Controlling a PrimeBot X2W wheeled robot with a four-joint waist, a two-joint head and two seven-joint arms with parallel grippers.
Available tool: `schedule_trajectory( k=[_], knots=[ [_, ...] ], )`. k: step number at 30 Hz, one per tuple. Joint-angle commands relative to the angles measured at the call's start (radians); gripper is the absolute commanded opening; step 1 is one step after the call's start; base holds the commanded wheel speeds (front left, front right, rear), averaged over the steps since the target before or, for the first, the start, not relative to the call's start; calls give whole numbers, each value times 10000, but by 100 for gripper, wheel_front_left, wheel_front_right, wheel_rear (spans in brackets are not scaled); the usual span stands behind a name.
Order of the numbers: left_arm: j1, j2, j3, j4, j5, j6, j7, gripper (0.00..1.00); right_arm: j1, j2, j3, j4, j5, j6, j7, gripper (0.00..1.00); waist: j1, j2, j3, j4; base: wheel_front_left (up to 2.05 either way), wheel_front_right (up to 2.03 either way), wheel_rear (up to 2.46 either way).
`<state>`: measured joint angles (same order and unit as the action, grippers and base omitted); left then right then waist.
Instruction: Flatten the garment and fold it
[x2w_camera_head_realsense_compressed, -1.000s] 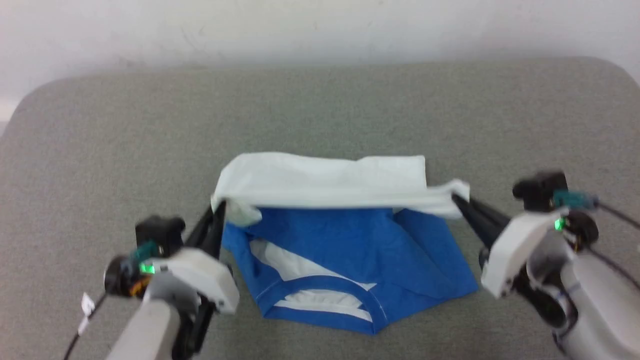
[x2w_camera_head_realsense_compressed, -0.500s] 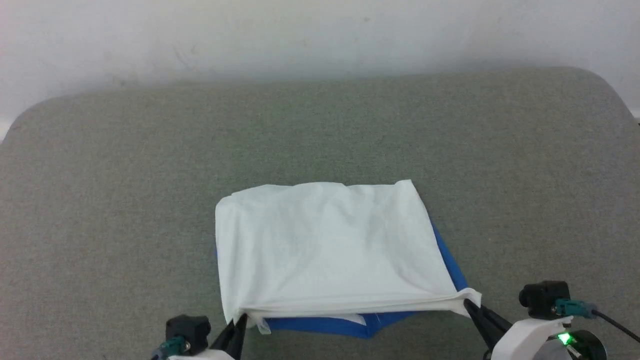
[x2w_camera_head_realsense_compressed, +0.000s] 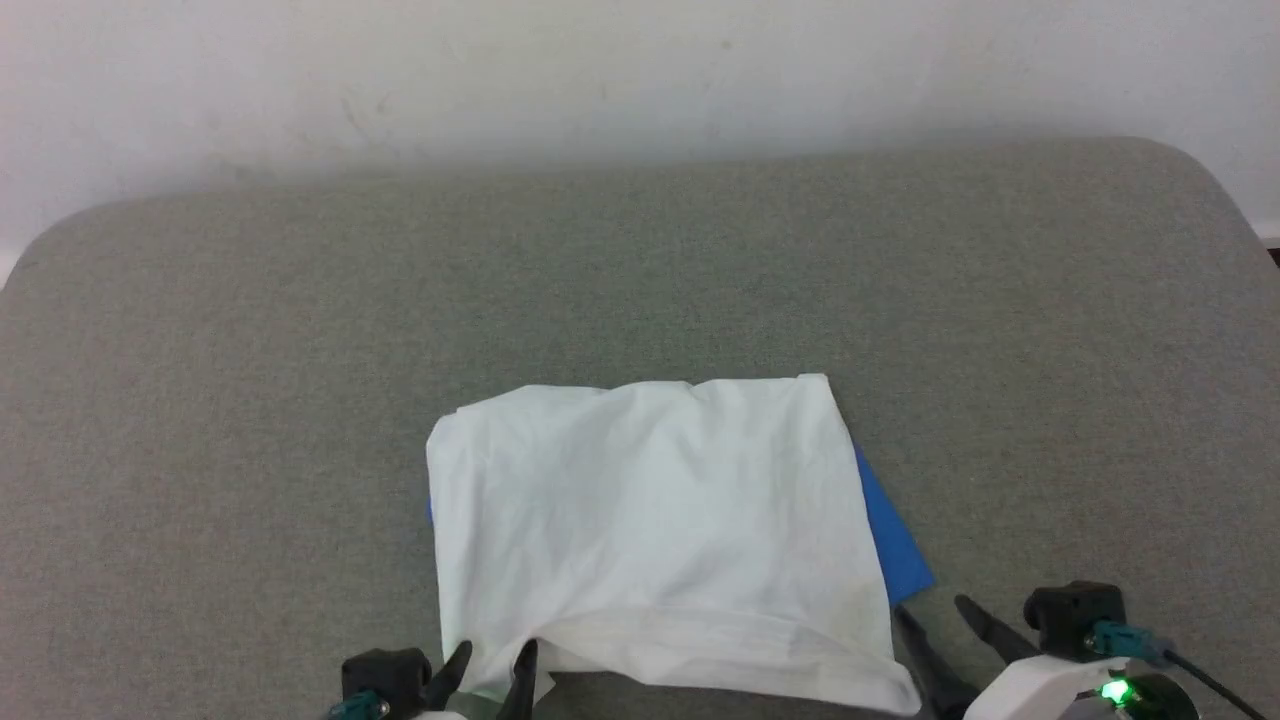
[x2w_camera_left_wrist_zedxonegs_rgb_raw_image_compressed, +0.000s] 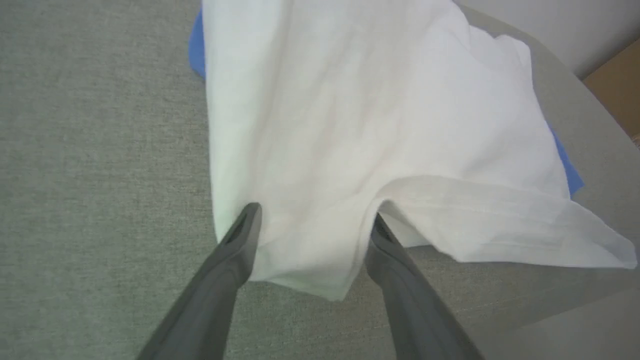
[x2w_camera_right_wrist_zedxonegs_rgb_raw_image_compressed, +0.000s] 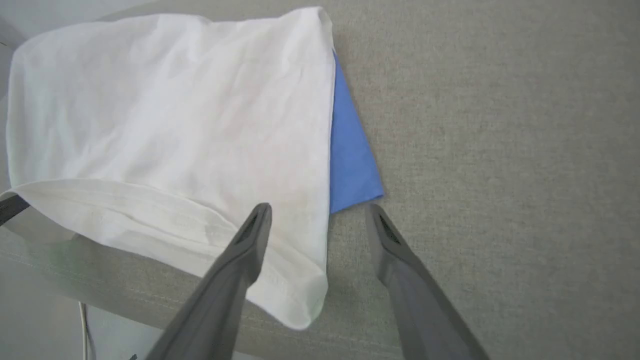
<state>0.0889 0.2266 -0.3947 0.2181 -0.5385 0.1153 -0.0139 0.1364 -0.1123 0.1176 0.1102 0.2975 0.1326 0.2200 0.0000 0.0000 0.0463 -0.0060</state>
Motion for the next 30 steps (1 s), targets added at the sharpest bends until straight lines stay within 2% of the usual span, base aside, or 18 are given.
schedule_trajectory(
  k=[1,7,13,18,23,30],
  knots=[
    [-136,-36,111,-173,17,88,-291,100,-25,-19,-52,-322,-2,-19,-164,100,0,0,-139,-78,0,0,0],
    [32,-29,576,-1084,117,426,-1337,100,154,154,-812,-1393,134,-19,-455,100,0,0,-469,6,0,0,0],
    [31,12,1414,-1790,344,717,-2317,100,37,282,-1708,-1551,413,-19,281,100,0,0,-634,198,0,0,0],
    [14,98,2016,-2101,910,843,-2464,100,-497,10,-2028,-831,555,-19,1555,100,0,0,-545,482,0,0,0],
    [-37,-1,2301,-2524,1603,793,-2475,100,-1370,-340,-1745,289,988,-19,2671,100,0,0,-247,908,0,0,0],
    [-206,-333,2155,-2834,2160,572,-2477,100,-2676,-660,-1059,1714,1370,-19,3199,100,0,0,209,1393,0,0,0]
  ],
)
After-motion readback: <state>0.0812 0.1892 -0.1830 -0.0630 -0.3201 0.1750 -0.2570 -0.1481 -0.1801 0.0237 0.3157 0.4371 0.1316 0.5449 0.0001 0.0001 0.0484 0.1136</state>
